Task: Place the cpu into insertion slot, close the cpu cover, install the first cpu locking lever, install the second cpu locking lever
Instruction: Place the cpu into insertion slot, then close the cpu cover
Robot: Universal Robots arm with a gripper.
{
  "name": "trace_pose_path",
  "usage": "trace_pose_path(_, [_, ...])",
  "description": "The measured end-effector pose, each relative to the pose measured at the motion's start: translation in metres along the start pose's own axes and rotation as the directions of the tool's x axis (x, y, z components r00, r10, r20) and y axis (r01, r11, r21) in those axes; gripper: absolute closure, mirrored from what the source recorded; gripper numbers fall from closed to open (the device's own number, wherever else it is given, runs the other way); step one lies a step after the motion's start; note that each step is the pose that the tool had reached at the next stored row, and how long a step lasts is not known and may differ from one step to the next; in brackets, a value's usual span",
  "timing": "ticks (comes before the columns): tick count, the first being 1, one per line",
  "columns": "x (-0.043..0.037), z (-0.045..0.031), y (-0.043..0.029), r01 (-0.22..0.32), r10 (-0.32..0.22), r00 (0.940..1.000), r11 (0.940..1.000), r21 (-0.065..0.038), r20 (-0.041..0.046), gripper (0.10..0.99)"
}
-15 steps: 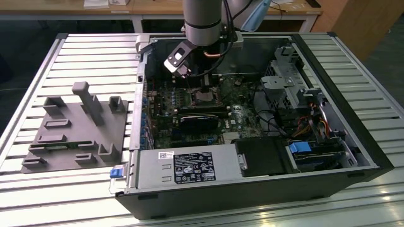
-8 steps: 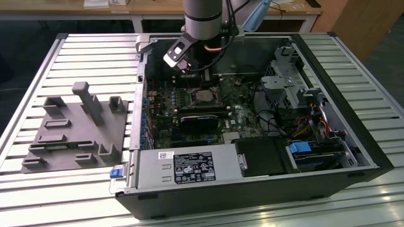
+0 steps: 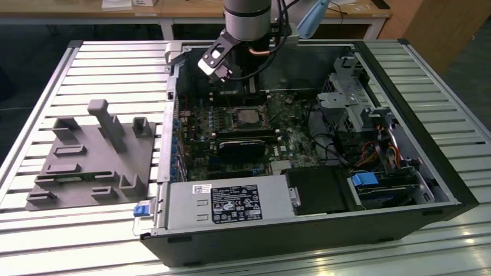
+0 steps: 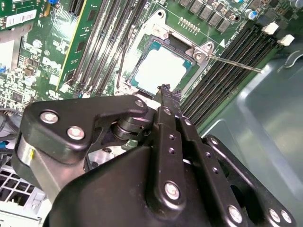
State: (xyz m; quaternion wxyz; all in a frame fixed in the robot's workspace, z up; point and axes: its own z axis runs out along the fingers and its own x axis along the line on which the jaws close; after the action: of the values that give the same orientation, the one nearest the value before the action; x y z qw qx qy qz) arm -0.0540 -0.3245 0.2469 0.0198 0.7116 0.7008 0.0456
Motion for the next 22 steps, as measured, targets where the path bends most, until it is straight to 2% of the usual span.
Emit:
trace_pose_path(16, [0.0001, -0.0019, 0.0002, 0.000, 0.000, 1.0000, 1.0000, 0.000, 0.0001, 0.980])
trace_pose_path(22, [0.0003, -0.0078, 0.0007, 0.000, 0.000, 1.0000, 1.0000, 0.000, 0.0000, 0.980])
